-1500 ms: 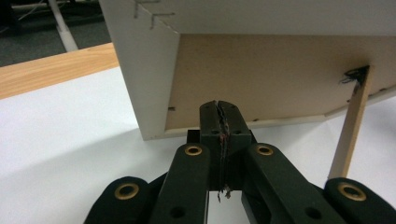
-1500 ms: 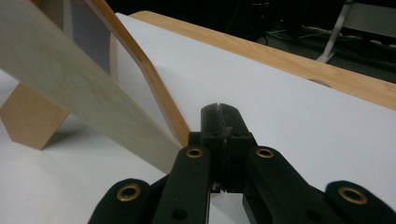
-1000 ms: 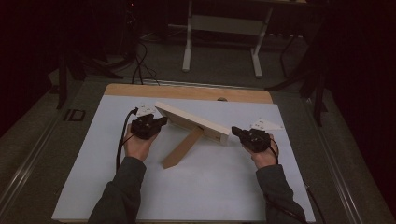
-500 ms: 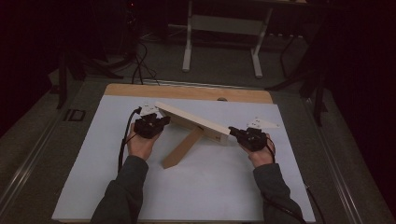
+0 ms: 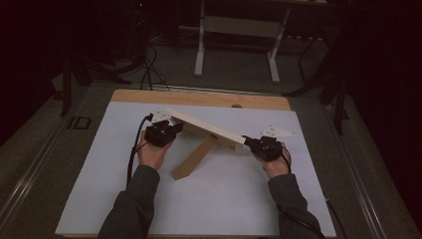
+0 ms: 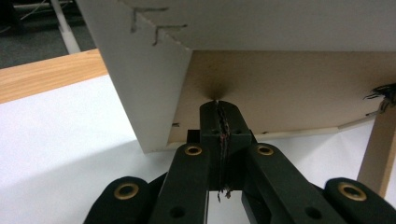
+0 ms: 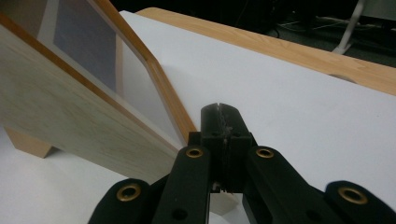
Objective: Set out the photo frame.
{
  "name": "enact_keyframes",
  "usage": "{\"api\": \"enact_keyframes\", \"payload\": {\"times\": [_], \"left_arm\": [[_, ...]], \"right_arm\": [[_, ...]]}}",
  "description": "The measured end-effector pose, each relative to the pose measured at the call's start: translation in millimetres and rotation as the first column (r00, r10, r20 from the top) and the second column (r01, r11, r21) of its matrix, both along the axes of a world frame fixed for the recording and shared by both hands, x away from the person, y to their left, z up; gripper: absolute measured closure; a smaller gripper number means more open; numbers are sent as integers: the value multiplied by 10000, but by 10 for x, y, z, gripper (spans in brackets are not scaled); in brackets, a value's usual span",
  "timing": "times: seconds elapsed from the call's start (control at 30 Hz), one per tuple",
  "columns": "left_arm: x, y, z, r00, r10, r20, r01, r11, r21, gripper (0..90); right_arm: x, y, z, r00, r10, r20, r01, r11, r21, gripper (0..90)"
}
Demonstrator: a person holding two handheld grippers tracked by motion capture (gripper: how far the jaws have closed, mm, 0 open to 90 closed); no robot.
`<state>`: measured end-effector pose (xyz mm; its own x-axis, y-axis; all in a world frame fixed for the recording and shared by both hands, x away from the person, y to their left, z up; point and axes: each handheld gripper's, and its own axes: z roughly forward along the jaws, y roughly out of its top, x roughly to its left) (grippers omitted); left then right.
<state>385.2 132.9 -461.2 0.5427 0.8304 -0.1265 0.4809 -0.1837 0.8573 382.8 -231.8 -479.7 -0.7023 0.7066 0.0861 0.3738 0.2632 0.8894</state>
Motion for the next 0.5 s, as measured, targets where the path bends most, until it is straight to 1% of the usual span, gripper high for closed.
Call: {"api": "enact_keyframes", "payload": {"times": [0.07,0.5], "left_arm": [[5,-2,-5,10000,26,-8,-26,10000,3,900],[26,-9,-7,9999,116,-62,-116,9999,20,900]], "right_arm": [[3,17,-13,10000,39,-63,-38,10000,34,897],[-9,61,-29,9998,192,-95,-192,9998,-38,897]]}}
